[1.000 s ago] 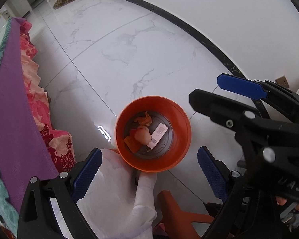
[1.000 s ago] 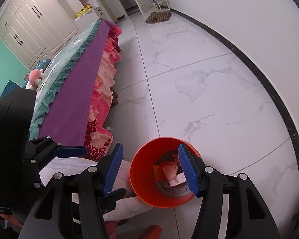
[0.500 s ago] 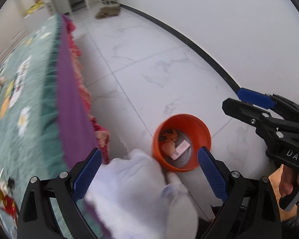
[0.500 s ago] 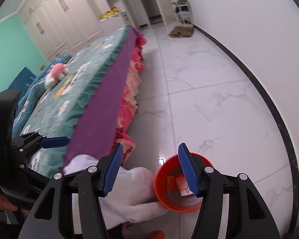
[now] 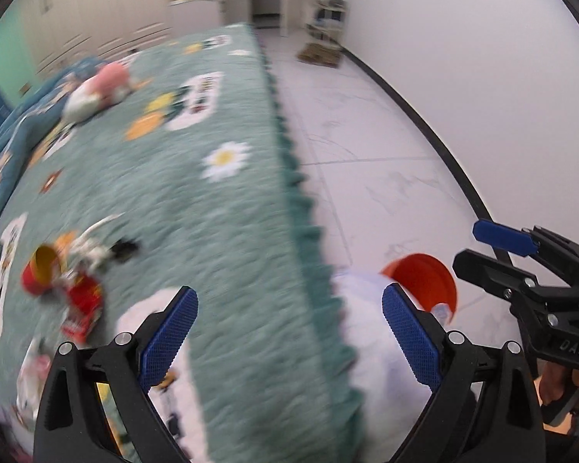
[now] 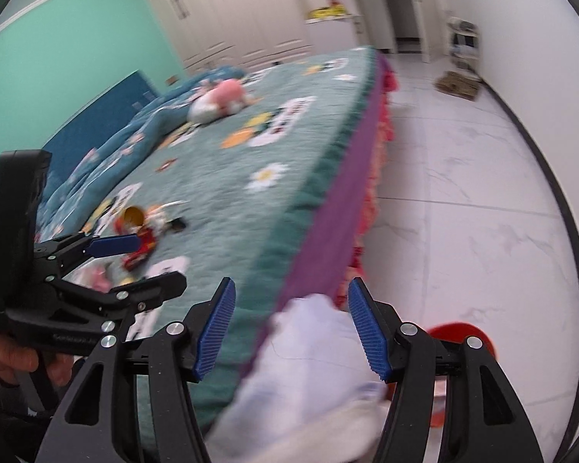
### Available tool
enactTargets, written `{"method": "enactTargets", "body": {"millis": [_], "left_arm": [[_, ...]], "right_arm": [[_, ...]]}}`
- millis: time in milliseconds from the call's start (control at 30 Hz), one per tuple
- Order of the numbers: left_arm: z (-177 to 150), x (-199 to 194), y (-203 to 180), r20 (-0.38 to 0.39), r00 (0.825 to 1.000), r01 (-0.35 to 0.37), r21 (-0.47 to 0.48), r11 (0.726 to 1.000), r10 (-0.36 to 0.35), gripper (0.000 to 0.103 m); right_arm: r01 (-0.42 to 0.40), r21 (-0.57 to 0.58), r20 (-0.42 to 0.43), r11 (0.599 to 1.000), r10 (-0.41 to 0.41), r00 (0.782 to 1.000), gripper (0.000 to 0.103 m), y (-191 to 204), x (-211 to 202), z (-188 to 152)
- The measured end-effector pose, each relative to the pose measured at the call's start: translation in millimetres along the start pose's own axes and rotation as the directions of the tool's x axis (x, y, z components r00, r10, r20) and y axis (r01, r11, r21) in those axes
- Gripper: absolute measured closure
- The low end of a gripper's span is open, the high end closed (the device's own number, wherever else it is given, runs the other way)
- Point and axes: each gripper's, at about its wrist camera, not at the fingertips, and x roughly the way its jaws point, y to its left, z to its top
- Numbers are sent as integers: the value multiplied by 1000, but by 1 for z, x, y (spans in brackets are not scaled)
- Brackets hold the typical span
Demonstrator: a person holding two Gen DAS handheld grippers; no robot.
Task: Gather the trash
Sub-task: 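Move both open tools from the bucket back over the bed, then grasp the clear plastic bag with the left tool while the right tool grasps the pink plastic clip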
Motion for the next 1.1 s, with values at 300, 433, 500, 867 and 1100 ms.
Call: {"method": "enactTargets", "body": {"millis": [300,433,500,867,1100], "left_arm": [[-36,-29,86,13,996,-86,-183,979,90,8],[-58,-41,118,10,993,-112,-256,960,119,8],[-70,-46,135,3,990,-134,-294,946,141,8],[-115,-70,235,-48,963,-253,-485,837,264,8],[-136,-66,280,-107,953,-295,-547,783,285,8]], "right_arm": [[-133,-143,-69,981,124,990,42,94,41,14],[-186,-200,-110,962,166,980,42,132,64,20],[-202,-221,-126,954,178,976,42,147,73,20],[-298,-317,-240,900,228,944,42,230,138,28],[-352,-358,-310,865,246,918,42,270,173,24]]}}
